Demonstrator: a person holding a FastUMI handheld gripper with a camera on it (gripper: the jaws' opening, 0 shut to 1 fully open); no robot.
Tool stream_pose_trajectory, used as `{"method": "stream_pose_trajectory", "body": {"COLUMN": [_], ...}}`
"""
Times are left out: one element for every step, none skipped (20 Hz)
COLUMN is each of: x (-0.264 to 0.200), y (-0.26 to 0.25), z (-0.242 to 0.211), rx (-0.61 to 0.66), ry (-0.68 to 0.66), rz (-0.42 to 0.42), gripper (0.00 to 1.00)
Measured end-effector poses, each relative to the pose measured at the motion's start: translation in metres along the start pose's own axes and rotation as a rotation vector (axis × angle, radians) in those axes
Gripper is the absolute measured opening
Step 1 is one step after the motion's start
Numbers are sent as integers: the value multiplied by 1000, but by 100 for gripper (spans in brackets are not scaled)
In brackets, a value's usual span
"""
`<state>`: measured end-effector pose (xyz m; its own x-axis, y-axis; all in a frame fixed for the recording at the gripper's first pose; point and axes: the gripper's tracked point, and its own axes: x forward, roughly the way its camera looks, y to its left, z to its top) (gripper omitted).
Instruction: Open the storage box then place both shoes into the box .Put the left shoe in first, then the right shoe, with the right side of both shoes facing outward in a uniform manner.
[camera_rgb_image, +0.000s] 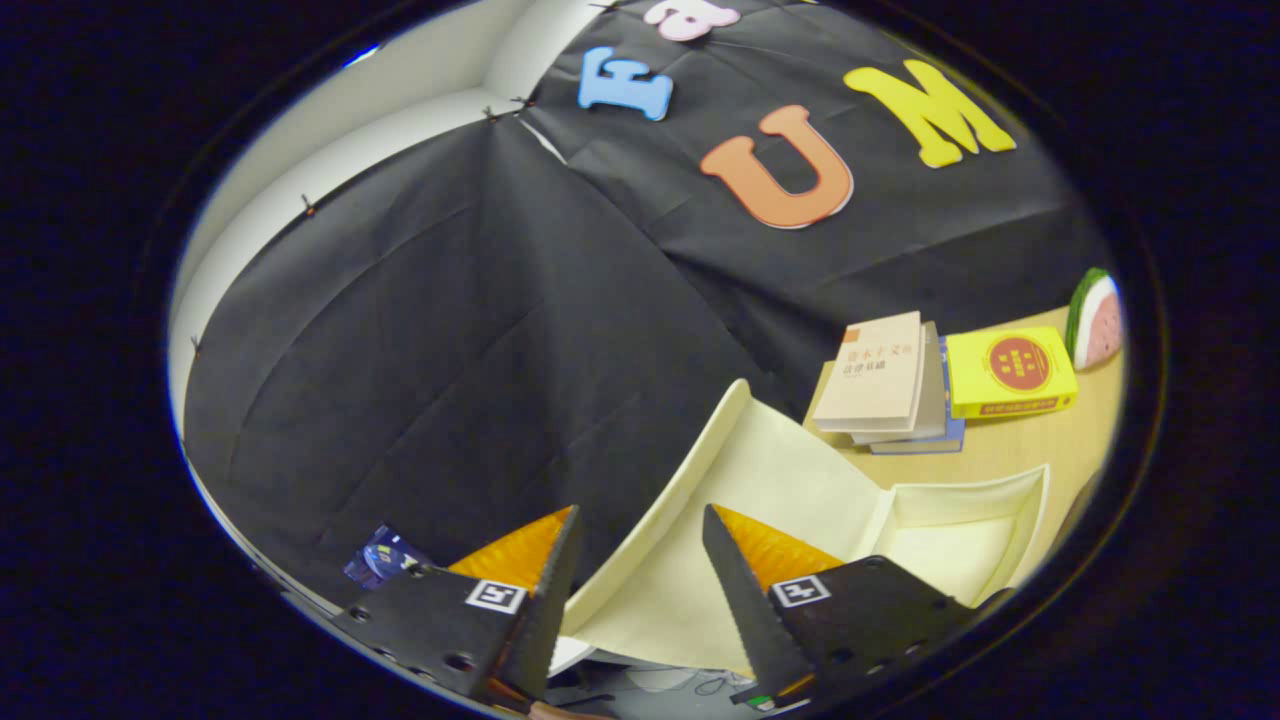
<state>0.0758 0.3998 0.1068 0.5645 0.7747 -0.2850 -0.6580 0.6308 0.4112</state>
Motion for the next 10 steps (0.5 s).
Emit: {"method": "stream_pose_trajectory", "body": {"x": [-4,-5,-7,-11,-17,-22,-28,-36,-44,-51], "y": [5,10,10,9,5,0,-7,-15,-25,-36], "z": [-4,-10,-13,-15,-19,-22,-24,-25,-26,-26], "rx": [-48,-90,-119,-134,-140,-139,-139,-141,-143,-152], "ry": [1,3,0,-7,-13,-15,-15,-15,-19,-27], "rz": [-3,-5,-15,-23,-31,-38,-45,-56,-71,-86], "gripper": [80,85,90,96,96,96,95,96,96,96]}}
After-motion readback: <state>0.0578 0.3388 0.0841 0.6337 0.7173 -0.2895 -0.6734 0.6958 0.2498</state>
